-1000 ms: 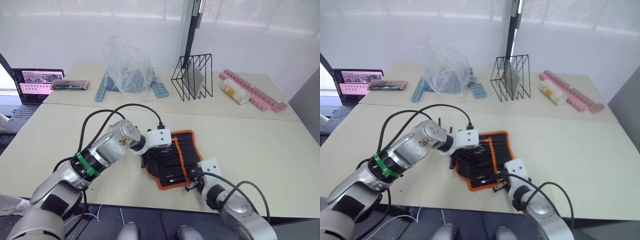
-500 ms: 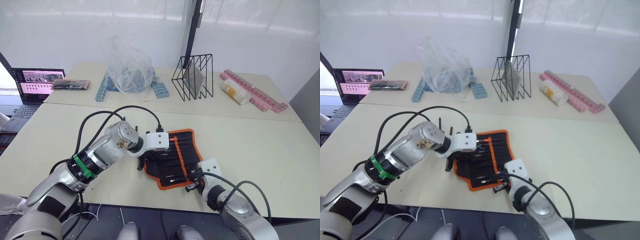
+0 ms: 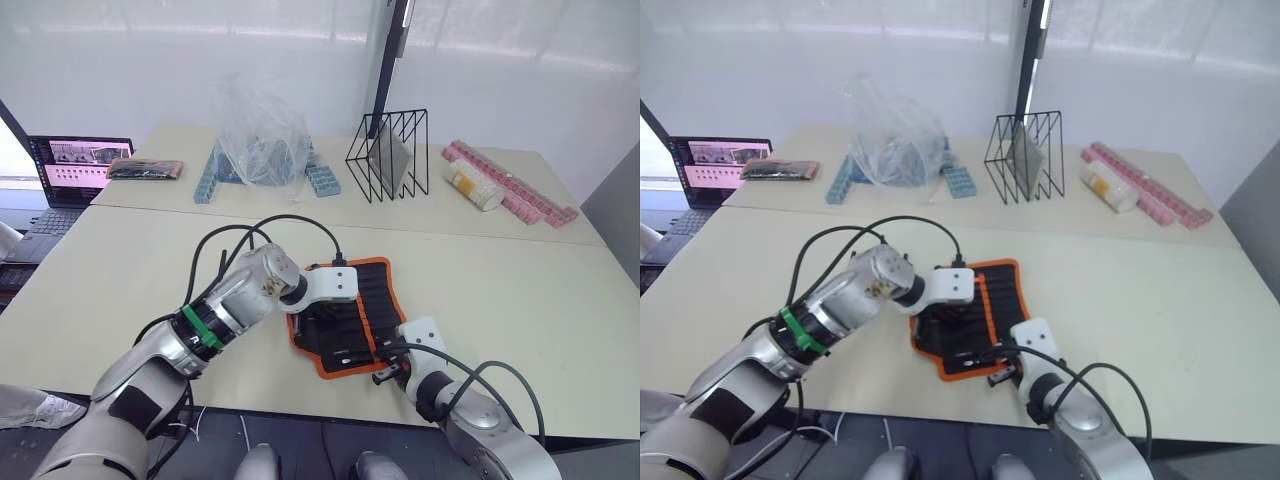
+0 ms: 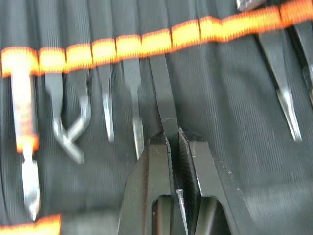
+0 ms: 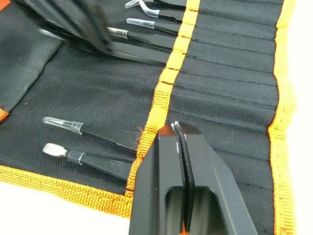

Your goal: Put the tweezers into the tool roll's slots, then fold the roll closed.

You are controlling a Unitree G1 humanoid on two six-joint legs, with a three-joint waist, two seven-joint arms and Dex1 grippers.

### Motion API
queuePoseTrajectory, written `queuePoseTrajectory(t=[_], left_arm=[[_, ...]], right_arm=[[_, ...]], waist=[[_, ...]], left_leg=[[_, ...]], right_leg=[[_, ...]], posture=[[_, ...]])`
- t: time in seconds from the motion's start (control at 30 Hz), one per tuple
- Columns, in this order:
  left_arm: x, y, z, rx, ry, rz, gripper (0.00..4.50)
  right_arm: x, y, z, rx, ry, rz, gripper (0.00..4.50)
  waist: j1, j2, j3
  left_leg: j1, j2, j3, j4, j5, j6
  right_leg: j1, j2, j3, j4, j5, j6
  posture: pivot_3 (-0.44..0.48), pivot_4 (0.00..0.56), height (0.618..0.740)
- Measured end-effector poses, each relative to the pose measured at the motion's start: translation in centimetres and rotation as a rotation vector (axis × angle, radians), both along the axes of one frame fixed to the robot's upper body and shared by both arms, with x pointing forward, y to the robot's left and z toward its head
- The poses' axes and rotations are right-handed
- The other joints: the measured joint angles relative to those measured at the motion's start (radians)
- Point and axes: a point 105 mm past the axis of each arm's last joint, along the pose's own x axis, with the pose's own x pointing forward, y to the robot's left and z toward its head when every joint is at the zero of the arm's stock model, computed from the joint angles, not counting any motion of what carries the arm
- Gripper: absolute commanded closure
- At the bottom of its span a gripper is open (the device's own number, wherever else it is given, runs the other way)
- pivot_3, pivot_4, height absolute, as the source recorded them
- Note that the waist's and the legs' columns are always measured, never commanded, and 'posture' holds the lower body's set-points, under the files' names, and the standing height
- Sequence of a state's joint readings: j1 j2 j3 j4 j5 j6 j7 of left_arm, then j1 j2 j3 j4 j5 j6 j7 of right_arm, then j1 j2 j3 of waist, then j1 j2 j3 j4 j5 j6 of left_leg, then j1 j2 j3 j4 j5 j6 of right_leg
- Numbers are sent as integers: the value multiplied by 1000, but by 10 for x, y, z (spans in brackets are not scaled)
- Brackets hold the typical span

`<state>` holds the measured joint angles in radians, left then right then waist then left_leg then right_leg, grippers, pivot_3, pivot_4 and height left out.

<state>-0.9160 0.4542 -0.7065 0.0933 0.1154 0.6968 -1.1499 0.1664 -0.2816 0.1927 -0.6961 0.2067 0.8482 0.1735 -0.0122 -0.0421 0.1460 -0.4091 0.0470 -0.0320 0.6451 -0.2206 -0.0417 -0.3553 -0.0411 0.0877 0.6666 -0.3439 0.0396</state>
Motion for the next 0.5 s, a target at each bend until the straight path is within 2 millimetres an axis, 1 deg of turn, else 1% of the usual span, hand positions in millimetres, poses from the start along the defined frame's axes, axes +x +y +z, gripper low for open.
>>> queuePoseTrajectory(t=[0.2,0.37,0.5], left_arm=[[1,-14,-2,-17,7,-9,4484],[10,-27,-7,-49,-8,16,4484],[16,-28,-11,-64,-2,39,4484]], right_arm=[[0,0,0,-1,1,0,4500],[0,-1,-1,-10,5,-7,4500],[0,-2,-3,-15,11,-11,4500]], waist=[[1,0,0],[6,1,-2],[10,4,-6]], left_leg=[[1,0,0,0,0,0],[3,-1,-2,2,0,0],[3,-2,-1,4,3,4]], right_leg=[[1,0,0,0,0,0],[4,0,0,0,0,0],[6,0,1,-1,-1,1]], posture=[[0,150,705],[0,150,705],[0,150,705]])
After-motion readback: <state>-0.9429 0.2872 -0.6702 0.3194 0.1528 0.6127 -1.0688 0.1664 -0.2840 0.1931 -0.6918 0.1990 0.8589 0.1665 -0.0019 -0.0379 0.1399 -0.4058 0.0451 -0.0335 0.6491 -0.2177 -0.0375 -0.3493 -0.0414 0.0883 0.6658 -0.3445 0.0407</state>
